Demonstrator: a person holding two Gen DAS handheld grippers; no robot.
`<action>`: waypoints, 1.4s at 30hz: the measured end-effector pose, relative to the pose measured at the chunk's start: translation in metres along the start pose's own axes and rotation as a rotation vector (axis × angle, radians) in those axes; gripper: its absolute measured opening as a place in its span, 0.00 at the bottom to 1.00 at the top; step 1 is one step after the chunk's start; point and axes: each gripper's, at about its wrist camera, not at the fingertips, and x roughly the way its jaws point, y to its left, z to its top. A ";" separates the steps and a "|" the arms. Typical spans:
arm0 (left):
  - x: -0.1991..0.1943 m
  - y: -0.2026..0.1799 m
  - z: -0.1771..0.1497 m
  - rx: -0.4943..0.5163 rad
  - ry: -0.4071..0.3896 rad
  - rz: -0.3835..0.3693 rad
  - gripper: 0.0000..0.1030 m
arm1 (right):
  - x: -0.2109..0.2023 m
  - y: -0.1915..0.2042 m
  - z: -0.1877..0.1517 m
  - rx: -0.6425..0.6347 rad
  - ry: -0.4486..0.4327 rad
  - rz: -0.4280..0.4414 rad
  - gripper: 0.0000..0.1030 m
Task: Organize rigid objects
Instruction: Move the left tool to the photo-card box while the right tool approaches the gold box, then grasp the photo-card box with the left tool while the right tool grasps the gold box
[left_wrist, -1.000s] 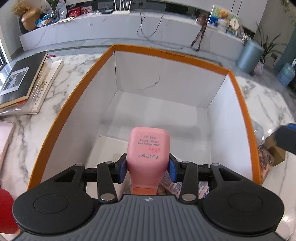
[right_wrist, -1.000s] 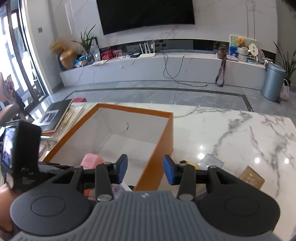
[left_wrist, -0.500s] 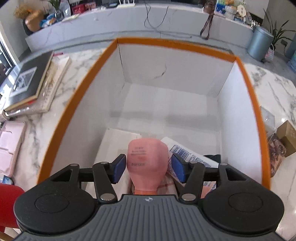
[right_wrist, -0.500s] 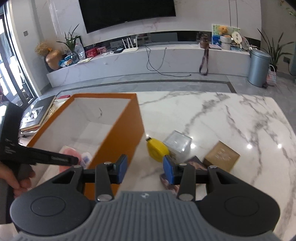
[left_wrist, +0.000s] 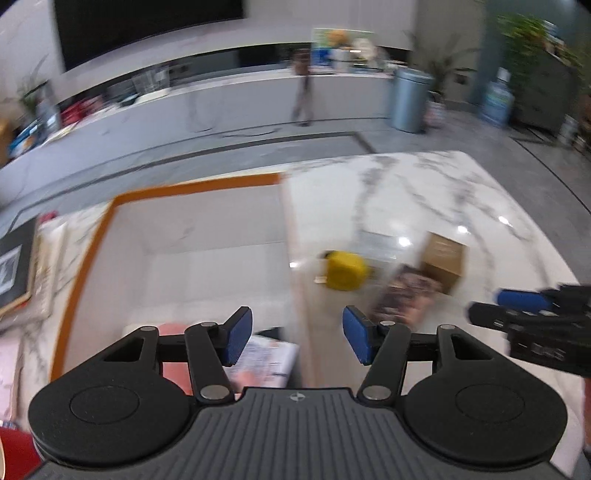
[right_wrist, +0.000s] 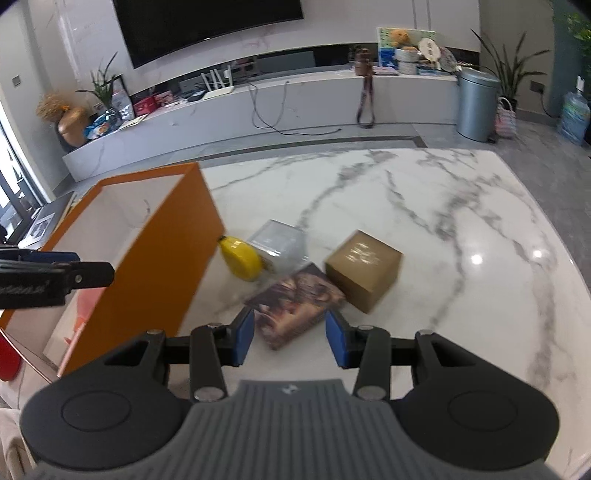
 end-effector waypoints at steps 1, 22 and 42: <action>0.000 -0.009 0.001 0.019 0.003 -0.017 0.65 | -0.001 -0.004 -0.001 0.007 0.001 -0.003 0.42; 0.077 -0.089 0.022 0.081 0.146 -0.107 0.59 | 0.034 -0.074 0.007 0.153 0.032 0.001 0.40; 0.151 -0.112 0.015 0.357 0.209 -0.123 0.74 | 0.119 -0.080 0.044 -0.217 0.061 0.119 0.69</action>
